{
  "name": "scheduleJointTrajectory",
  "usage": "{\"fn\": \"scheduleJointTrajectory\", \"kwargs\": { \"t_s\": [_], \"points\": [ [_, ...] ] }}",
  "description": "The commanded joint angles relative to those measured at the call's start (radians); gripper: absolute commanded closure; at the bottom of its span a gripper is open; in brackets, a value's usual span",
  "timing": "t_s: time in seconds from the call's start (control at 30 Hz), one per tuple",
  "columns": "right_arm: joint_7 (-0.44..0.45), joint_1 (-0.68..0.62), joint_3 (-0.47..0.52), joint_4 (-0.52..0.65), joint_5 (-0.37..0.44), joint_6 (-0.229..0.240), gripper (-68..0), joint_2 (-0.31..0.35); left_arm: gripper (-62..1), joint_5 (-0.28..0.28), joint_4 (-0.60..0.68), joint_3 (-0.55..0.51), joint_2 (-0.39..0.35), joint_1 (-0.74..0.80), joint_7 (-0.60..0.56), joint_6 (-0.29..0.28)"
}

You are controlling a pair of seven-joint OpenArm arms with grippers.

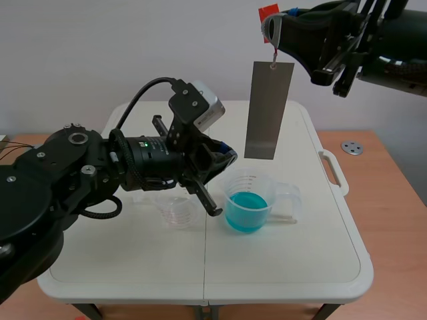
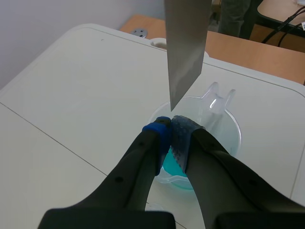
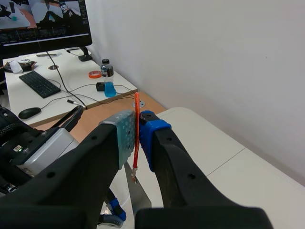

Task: Hold the metal plate by the orange handle, dip it into the blue solution, take it out and point at it, then put the plate back in the beaker on the left.
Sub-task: 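Lower the plate into the blue solution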

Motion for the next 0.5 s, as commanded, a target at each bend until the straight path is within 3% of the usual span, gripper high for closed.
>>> {"fn": "scheduleJointTrajectory", "kwargs": {
  "t_s": [0.0,0.2,0.47],
  "points": [
    [0.017,0.014,0.008,0.014,0.014,0.008,-1.1,-0.003,-2.4,-0.01,0.014,-0.002,0.003,0.003,-0.013,0.002],
    [0.014,0.014,0.008,0.014,0.014,0.008,-1.1,-0.003,-2.4,-0.06,0.042,-0.042,-0.055,0.058,-0.023,0.011],
    [0.01,0.014,0.007,0.014,0.014,0.008,-1.1,-0.003,-2.4,-0.186,0.307,-0.245,-0.258,0.292,-0.064,0.026]
  ]
}}
